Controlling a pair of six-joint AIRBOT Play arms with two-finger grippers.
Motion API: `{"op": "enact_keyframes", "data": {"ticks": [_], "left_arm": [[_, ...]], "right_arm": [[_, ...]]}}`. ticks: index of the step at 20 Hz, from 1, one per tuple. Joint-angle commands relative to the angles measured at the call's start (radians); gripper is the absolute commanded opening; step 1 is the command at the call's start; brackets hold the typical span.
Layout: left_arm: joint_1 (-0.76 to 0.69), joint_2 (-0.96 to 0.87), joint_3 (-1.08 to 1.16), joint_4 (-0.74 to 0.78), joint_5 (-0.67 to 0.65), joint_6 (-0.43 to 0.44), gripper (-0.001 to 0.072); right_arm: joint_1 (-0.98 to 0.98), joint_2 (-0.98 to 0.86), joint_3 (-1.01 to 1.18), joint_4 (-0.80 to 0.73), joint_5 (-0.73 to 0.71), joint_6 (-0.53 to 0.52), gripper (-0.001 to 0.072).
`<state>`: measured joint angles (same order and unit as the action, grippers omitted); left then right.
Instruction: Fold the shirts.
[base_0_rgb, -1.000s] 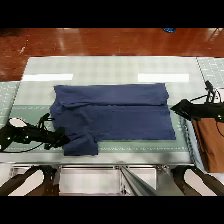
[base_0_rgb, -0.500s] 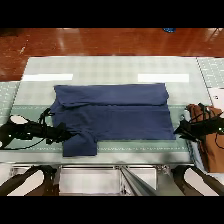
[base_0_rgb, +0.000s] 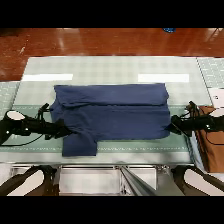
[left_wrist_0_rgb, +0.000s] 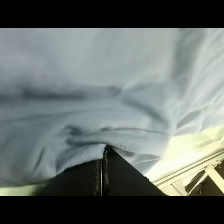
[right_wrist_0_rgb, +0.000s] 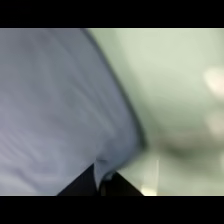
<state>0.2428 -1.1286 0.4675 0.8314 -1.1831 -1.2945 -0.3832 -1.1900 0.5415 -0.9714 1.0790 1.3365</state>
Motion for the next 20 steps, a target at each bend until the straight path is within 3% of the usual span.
{"op": "enact_keyframes", "data": {"ticks": [1, 8, 16, 20], "left_arm": [[0.000, 0.001, 0.091, -0.002, -0.037, 0.000, 0.0014], [0.004, -0.043, 0.423, -0.002, 0.050, -0.038, 0.0014], [-0.007, -0.423, 0.807, -0.002, 0.029, -0.090, 0.0014], [-0.026, -0.562, 0.888, -0.002, 0.016, -0.105, 0.0015]], "right_arm": [[0.007, -0.007, 0.058, 0.154, 0.032, -0.127, 0.0017], [0.007, -0.097, 0.373, 0.185, 0.142, -0.134, 0.0017], [0.071, -0.405, 0.680, 0.262, 0.119, -0.150, 0.0018], [0.092, -0.517, 0.758, 0.271, 0.060, -0.125, 0.0018]]}}
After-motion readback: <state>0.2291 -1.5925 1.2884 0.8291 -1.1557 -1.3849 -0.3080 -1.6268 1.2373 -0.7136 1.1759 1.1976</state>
